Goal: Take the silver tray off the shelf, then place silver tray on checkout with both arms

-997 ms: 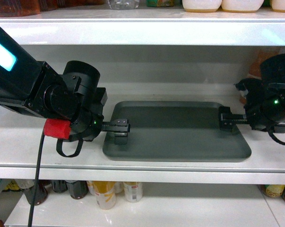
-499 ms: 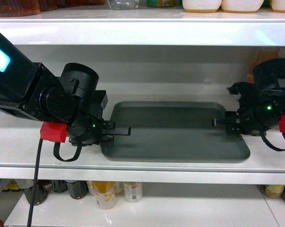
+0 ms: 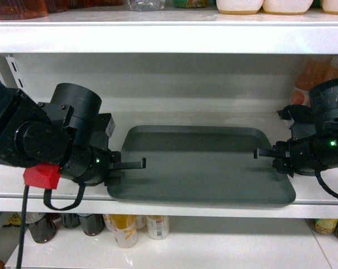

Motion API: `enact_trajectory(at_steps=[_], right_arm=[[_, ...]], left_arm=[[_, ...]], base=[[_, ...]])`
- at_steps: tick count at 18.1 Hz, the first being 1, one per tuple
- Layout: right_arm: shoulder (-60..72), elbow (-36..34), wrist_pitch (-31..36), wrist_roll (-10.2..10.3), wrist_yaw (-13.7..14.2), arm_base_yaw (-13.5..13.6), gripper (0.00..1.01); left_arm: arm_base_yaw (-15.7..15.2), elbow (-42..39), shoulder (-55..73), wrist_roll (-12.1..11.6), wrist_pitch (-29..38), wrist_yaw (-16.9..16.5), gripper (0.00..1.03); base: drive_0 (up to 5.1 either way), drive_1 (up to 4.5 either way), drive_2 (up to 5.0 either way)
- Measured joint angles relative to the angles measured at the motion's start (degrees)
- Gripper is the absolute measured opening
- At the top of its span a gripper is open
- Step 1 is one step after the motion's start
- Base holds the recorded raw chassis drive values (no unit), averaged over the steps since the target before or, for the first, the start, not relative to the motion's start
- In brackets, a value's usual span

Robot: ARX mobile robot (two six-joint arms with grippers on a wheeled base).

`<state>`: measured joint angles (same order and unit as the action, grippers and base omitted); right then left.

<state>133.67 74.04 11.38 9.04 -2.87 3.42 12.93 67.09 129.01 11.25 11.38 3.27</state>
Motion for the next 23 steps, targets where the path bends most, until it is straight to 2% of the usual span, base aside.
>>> enact_trajectory(at_steps=[6,9,13,15,21,23], right_arm=[[-11.08,-14.34,6.71,1.36,-0.68,-0.07,0.03],[-20.63,-21.07,9.75,1.88,-0.85,-0.13,0.03],[-34.18,-32.89,12.33,2.21,-2.12,-0.11,0.03],[-42.84,-40.76,13.09,3.28,-3.28,-0.02,0.02],[-42.75,-40.61,13.31,3.39,-3.30,-0.02,0.02],[-42.64,-40.59,13.18,3.41,-3.28,0.00,0.02]], left_arm=[[1.64,-11.63,-10.16,-0.37,5.20,1.49,0.03],[3.02,-17.35,-18.84,-1.40,8.55,3.58,0.03],[4.57,-27.43,-30.84,-1.31,9.79,4.66,0.03],[5.40,-33.66,-36.63,-1.44,11.52,5.49,0.03],[5.40,-33.46,-36.50,-1.46,11.82,5.51,0.03],[5.40,-33.44,-36.44,-1.46,11.63,5.53,0.03]], base=[[0.0,0.00,0.0],[0.0,0.00,0.0],[0.0,0.00,0.0],[0.0,0.00,0.0],[0.0,0.00,0.0],[0.1,-4.00,4.2]])
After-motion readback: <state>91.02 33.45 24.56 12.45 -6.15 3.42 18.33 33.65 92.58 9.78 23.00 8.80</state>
